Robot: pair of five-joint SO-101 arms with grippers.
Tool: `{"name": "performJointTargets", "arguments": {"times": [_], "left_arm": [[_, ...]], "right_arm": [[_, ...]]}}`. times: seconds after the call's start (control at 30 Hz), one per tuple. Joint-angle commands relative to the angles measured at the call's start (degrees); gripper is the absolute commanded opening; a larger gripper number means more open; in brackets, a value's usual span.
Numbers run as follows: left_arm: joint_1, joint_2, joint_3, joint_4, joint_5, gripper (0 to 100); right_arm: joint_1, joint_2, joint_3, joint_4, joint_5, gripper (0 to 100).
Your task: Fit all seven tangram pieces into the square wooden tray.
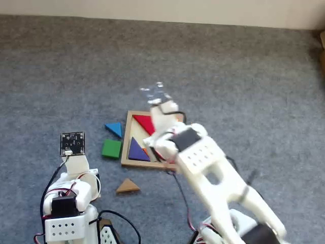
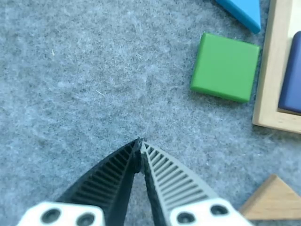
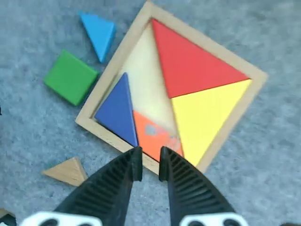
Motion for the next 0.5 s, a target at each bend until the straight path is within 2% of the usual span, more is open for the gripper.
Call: {"name": "performJointTargets", "arguments": {"times": [0.0, 0.47], "left_arm": [[-0.9, -2.1, 1.2, 0.3, -0.6, 1], [-0.9, -2.1, 1.2, 0.3, -0.6, 1]], "right_arm": [[4.0, -13.0, 3.8, 0.4, 0.0, 7.0], [20.2, -55.2, 33.5, 2.4, 0.0, 7.4]]}}
